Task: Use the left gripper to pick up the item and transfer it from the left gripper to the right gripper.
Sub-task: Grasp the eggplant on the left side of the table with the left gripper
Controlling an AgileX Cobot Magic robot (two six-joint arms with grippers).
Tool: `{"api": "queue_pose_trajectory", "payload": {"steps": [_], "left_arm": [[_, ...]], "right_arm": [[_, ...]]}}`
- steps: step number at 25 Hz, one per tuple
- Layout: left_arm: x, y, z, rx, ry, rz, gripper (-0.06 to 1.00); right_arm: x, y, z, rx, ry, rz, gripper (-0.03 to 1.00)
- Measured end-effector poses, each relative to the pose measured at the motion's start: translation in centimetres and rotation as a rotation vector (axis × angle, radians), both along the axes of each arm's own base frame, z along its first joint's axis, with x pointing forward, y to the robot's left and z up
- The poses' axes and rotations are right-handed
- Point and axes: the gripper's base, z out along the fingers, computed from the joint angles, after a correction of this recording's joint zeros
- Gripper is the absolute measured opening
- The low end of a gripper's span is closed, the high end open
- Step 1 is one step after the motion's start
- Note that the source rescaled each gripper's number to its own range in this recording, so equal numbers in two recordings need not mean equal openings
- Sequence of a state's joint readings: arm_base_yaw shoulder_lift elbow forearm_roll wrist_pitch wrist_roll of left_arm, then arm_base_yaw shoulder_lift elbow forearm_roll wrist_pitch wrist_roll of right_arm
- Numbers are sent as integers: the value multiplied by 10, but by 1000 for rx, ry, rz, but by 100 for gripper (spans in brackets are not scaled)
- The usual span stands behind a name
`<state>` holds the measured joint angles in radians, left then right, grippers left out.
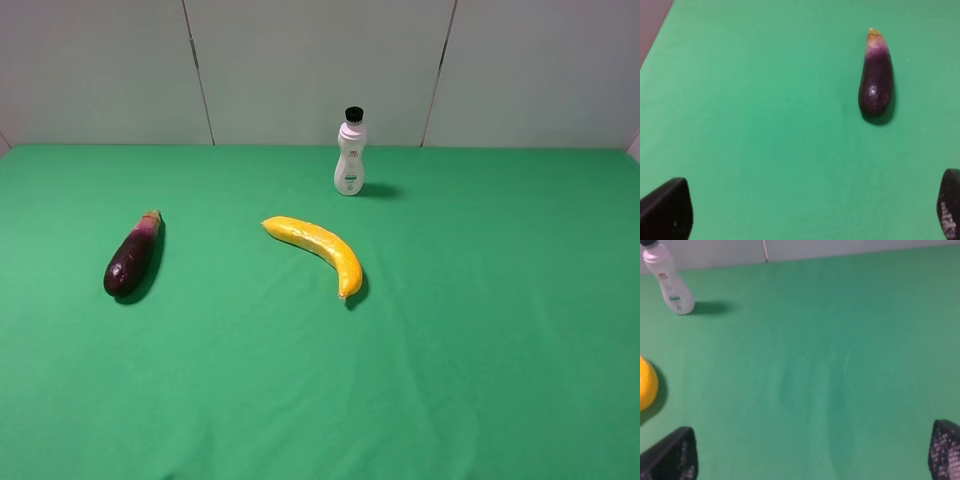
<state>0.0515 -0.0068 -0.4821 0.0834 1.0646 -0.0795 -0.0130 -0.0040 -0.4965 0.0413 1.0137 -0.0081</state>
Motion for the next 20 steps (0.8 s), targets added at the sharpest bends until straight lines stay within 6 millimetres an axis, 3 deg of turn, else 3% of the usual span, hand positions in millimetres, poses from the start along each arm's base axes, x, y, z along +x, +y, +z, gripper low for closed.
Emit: {"api": "queue_pose_trajectory", "payload": {"steps": [20], "left_arm": [[0,0,0,1,0,1,97]], "right_arm": [[0,0,0,0,0,0,100]]}}
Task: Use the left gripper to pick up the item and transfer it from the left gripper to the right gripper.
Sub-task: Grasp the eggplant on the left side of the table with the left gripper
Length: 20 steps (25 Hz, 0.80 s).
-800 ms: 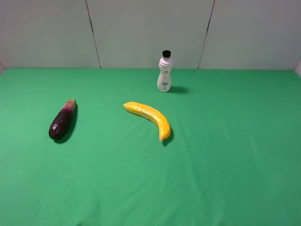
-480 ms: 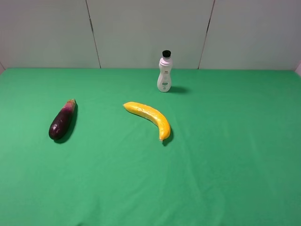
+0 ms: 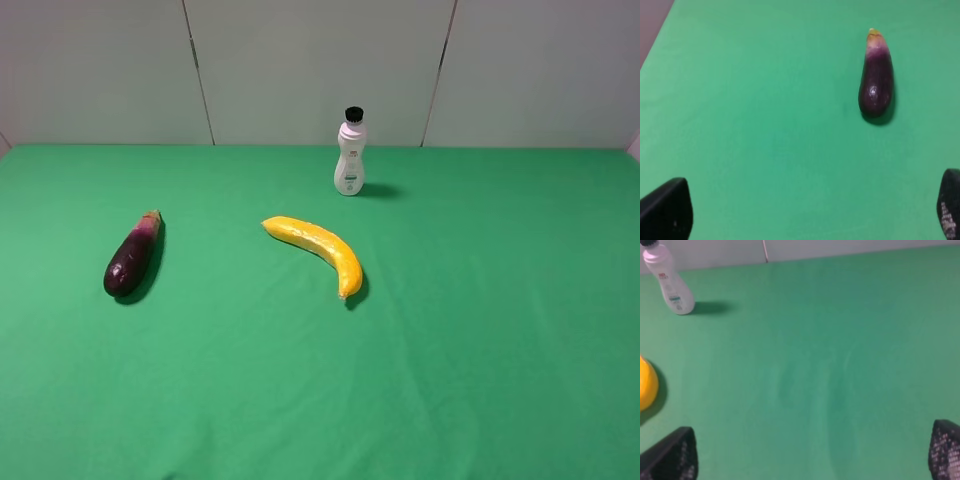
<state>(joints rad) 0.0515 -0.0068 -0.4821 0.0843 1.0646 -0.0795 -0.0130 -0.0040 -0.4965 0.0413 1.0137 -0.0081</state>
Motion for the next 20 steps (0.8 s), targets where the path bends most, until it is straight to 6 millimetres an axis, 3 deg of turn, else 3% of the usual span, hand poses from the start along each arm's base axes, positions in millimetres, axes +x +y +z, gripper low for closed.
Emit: {"api": "queue_pose_trajectory", "payload": {"steps": [12,16,20], "left_arm": [[-1,0,1,-1,-1,0,99],[-2,0,14,-3,8,2,100],[10,1,34,-9,84,4,100]], "right_arm": [[0,0,0,0,0,0,100],[0,0,0,0,0,0,100],[0,0,0,0,0,0,100]]}}
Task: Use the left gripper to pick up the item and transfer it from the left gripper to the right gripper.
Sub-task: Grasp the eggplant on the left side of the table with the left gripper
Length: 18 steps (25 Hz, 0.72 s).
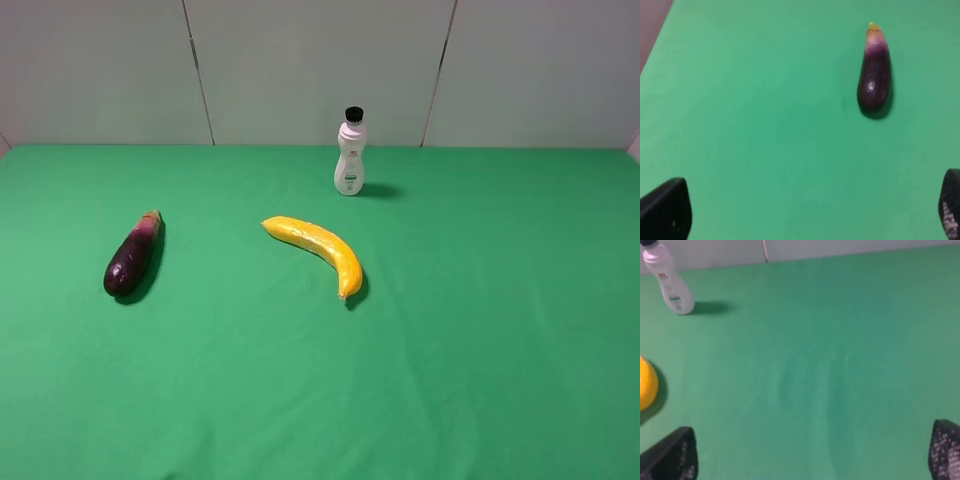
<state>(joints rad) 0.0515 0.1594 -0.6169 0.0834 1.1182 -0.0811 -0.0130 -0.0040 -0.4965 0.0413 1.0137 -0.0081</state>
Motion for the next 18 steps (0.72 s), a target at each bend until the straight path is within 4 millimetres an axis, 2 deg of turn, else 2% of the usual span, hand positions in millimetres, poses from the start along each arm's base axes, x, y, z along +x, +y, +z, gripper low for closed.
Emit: {"api": "queue_pose_trajectory", "payload": {"steps": [7,13,18], "left_arm": [[40,2,16,-8,160,0,100],[75,3,16,-18,288,-4,100],[114,0,11,-17,384,-44,100]], "right_arm": [[0,0,0,0,0,0,100],[0,0,0,0,0,0,100],[0,0,0,0,0,0,100]]}}
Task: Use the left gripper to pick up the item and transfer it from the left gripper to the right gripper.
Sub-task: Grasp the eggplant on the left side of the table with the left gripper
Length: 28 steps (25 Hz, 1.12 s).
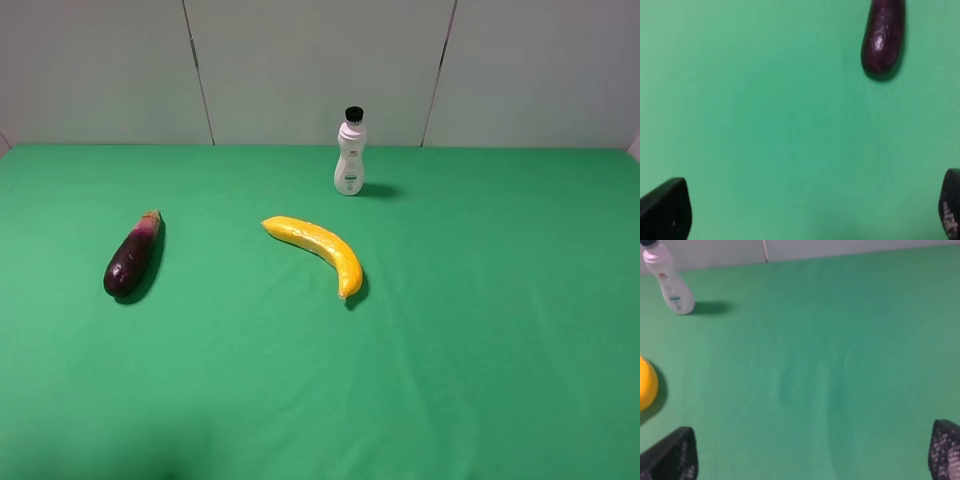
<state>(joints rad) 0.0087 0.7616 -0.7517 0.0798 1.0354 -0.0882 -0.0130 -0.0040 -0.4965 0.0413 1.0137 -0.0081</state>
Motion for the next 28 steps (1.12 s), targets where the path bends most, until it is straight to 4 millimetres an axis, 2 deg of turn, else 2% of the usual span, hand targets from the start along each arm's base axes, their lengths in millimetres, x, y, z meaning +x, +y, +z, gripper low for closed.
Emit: {"api": "queue_pose_trajectory", "payload": {"steps": [3,8,15,21,28], "left_arm": [[25,-3,-7,0,57,-28,100],[61,-10,-32,2,161,-64,100],[100,-21,-68,-3,231,-104,100],[122,-36,-102,-16,297,-109,100],[138,-47,-134,-22,341,-114,100]], "right_arm": [[0,0,0,0,0,0,100],[0,0,0,0,0,0,100],[0,0,0,0,0,0,100],[0,0,0,0,0,0,100],[0,0,0,0,0,0,100]]}}
